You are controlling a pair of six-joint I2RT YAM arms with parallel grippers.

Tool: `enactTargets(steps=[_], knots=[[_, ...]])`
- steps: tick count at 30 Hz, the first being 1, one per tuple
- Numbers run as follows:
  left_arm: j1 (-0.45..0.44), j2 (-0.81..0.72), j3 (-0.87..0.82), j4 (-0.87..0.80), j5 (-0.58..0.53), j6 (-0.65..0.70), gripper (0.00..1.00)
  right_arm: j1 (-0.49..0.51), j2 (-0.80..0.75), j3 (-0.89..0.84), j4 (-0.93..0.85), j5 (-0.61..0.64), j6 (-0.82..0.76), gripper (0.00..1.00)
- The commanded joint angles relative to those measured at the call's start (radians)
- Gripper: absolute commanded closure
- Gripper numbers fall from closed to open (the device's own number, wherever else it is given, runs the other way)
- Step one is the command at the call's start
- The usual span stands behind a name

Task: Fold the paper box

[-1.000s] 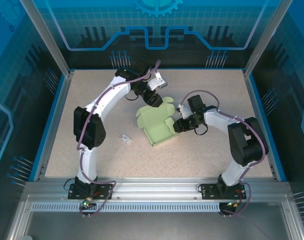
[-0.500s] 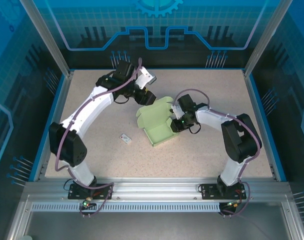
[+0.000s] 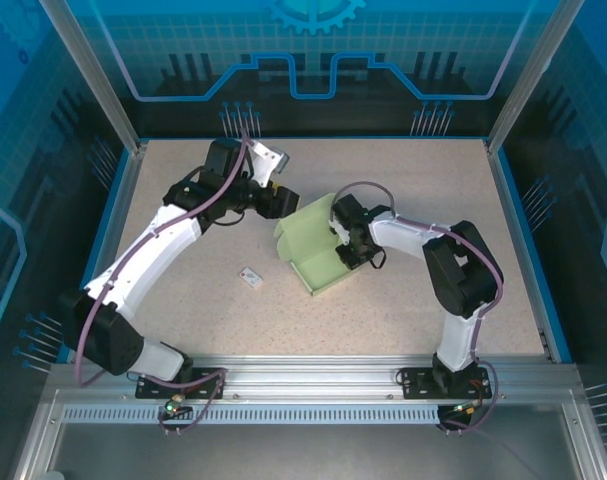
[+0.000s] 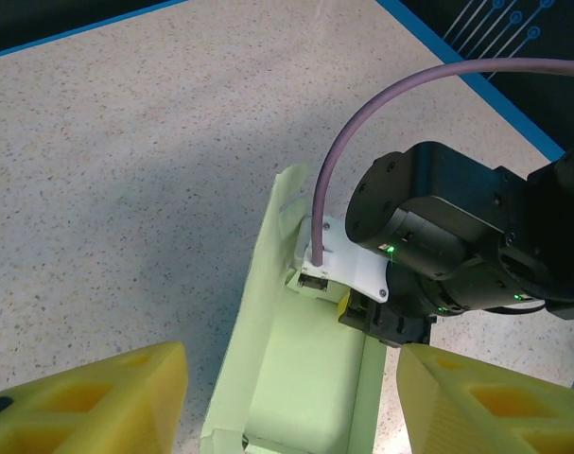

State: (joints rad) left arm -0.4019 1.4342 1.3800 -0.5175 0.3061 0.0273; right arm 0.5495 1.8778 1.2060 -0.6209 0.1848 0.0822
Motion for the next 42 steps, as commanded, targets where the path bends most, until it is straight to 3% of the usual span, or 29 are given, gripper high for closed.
enactTargets(steps=[1,11,19,31,37,42], knots=[[0.006,-0.058,-0.057,0.05,-0.03,-0.085,0.38,0.022,0.036,0.024,-0.067,0.098,0.013,0.82],[0.005,-0.131,-0.17,0.094,-0.018,-0.163,0.37,0.055,0.071,0.03,-0.099,0.257,0.068,0.88],[0.006,-0.138,-0.188,0.083,-0.039,-0.159,0.36,0.036,-0.034,0.012,-0.009,0.114,0.077,0.76],[0.005,-0.15,-0.198,0.094,-0.077,-0.175,0.34,-0.004,-0.1,0.003,0.064,0.045,0.093,0.58],[0.006,-0.168,-0.209,0.108,-0.089,-0.181,0.33,-0.013,-0.039,0.032,0.073,0.067,0.066,0.58],[0.005,-0.18,-0.22,0.111,-0.087,-0.179,0.32,-0.003,0.0,0.047,0.079,0.073,0.042,0.64]])
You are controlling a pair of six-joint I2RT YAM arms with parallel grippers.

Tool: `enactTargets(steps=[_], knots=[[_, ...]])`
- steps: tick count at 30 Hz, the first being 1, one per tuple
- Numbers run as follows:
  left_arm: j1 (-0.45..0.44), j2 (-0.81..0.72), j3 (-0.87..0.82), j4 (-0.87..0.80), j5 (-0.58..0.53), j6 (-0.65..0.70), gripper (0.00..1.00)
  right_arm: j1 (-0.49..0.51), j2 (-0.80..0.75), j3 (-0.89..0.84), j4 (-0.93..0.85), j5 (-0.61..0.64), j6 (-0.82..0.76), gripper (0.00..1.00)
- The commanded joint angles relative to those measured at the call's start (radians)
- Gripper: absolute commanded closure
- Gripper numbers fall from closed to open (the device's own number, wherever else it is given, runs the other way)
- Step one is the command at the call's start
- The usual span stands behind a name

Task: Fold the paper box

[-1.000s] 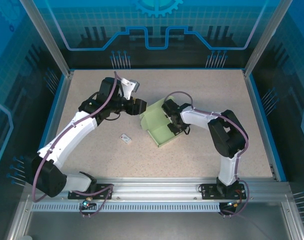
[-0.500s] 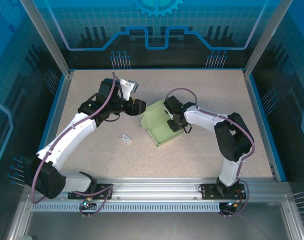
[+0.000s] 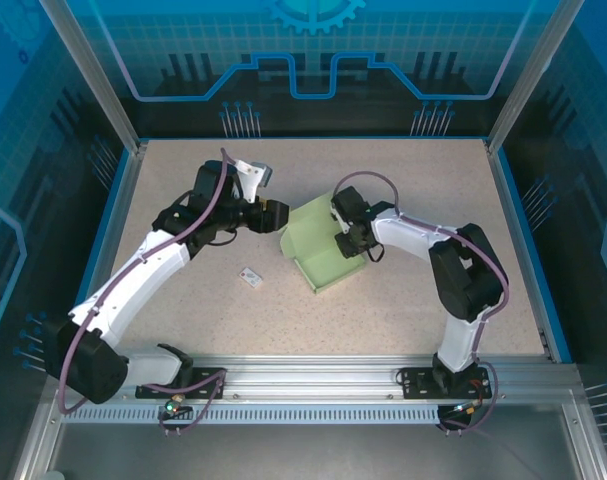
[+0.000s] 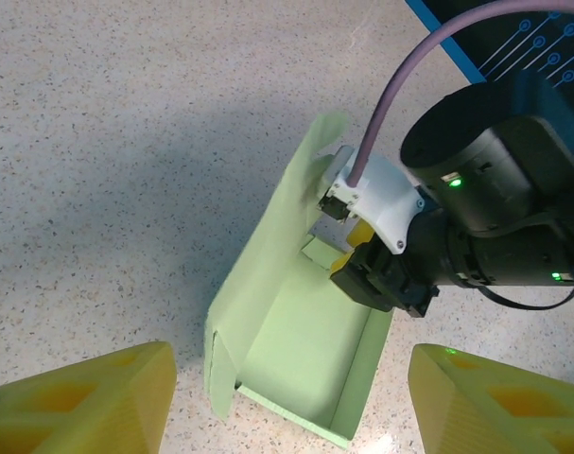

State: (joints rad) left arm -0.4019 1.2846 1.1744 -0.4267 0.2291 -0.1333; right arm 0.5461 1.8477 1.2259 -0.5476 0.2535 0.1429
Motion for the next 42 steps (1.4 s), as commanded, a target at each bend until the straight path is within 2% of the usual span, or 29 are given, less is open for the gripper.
enactTargets(steps=[1,8,21,27,35,42], knots=[[0.005,-0.031,-0.015,0.022,-0.011,-0.018,0.32,0.002,0.039,0.032,0.006,0.009,-0.024,0.65],[0.005,-0.028,-0.02,0.031,0.004,-0.016,0.32,0.012,0.073,0.045,0.003,0.047,-0.028,0.74],[0.005,-0.044,-0.037,0.03,0.007,-0.021,0.32,0.023,0.1,0.043,-0.04,0.162,0.06,0.83],[0.005,-0.058,-0.081,0.029,-0.05,-0.044,0.32,0.016,0.087,0.03,-0.04,0.189,0.098,0.84],[0.009,-0.089,-0.194,0.03,-0.172,-0.113,0.32,-0.003,0.007,-0.017,0.033,0.111,0.169,0.75],[0.044,-0.145,-0.369,0.052,-0.256,-0.235,0.28,-0.004,-0.112,-0.089,0.094,0.068,0.208,0.56]])
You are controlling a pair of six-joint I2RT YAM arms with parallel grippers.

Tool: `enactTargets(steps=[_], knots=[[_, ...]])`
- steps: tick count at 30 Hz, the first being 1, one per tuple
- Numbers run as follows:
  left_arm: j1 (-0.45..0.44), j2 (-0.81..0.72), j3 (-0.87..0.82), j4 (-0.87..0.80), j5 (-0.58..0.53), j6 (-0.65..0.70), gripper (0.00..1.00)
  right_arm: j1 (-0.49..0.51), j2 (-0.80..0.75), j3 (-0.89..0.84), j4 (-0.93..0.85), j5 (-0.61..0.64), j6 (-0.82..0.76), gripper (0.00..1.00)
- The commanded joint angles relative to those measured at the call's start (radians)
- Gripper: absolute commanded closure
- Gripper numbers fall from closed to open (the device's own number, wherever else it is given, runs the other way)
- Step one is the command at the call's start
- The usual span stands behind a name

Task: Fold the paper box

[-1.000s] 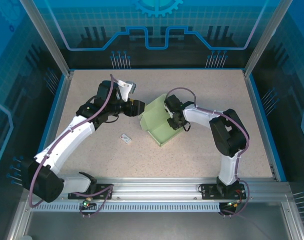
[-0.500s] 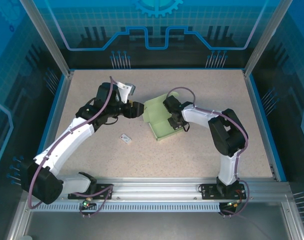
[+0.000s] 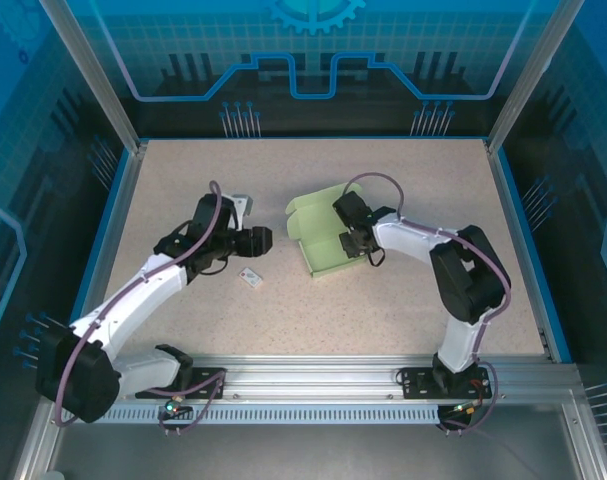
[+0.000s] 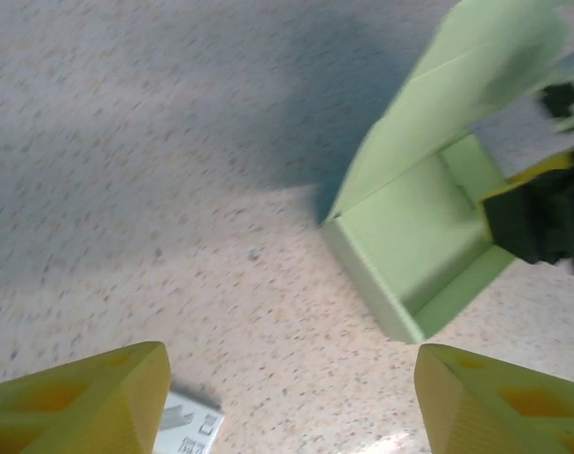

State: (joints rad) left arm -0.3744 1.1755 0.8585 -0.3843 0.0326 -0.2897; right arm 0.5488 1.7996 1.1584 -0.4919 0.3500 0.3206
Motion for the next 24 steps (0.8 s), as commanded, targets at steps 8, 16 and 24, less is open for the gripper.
enactTargets(steps=[8,16,24], knots=[[0.029,-0.062,-0.255,0.047,-0.043,-0.244,0.21,0.005,-0.19,-0.055,0.077,-0.024,0.027,0.32],[0.03,0.101,-0.264,0.188,0.049,-0.306,0.22,0.034,-0.203,-0.009,0.065,0.006,-0.034,0.29],[0.026,0.178,-0.263,0.224,0.049,-0.315,0.24,0.037,-0.199,-0.026,0.067,0.009,-0.04,0.29]])
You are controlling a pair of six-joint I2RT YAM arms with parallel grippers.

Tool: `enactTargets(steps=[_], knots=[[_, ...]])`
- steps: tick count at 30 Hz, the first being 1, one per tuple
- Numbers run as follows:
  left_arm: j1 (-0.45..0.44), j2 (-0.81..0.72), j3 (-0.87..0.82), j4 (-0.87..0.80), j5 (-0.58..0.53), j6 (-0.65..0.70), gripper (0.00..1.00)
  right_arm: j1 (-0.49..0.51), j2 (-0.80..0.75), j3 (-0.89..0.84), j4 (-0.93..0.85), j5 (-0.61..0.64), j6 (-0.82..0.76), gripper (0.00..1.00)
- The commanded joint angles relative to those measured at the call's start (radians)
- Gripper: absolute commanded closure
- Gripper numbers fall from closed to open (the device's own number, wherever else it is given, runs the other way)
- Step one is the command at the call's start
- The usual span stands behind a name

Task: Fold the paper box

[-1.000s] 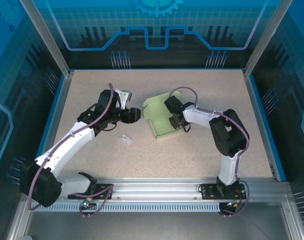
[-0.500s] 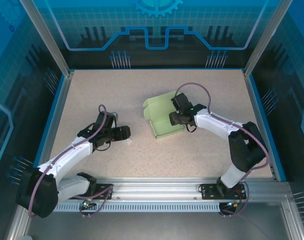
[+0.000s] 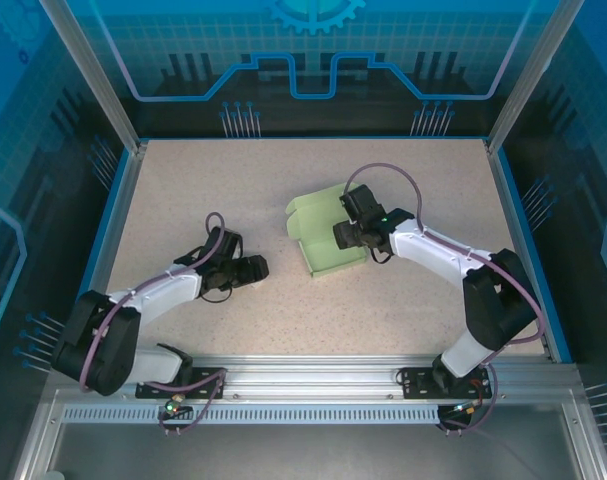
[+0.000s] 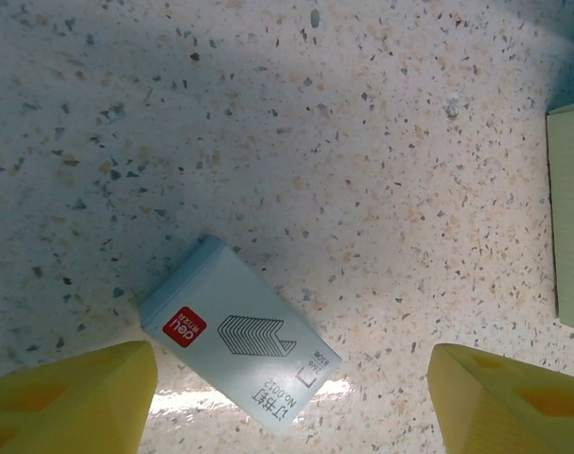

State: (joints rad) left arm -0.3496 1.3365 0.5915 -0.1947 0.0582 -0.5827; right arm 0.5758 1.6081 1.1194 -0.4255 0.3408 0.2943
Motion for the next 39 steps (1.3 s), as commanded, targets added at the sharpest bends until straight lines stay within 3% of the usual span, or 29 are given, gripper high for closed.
enactTargets(steps=[1,11,20,25,32,39], knots=[[-0.001,0.024,0.004,0.038,0.028,-0.024,0.24,0.009,-0.005,0.013,0.002,0.017,-0.014,0.28],[-0.057,0.108,0.057,0.075,0.038,0.009,0.32,0.01,0.018,0.03,-0.007,0.005,-0.015,0.28],[-0.17,0.231,0.193,-0.058,-0.128,0.125,0.47,0.01,0.019,0.019,-0.012,0.01,-0.014,0.28],[-0.237,0.29,0.256,-0.141,-0.215,0.18,0.48,0.01,0.022,0.02,-0.013,0.012,-0.018,0.28],[-0.25,0.3,0.258,-0.167,-0.219,0.237,0.44,0.01,0.038,0.026,-0.012,0.007,-0.018,0.28],[-0.25,0.329,0.263,-0.155,-0.216,0.263,0.53,0.012,0.052,0.043,-0.021,-0.002,-0.017,0.28]])
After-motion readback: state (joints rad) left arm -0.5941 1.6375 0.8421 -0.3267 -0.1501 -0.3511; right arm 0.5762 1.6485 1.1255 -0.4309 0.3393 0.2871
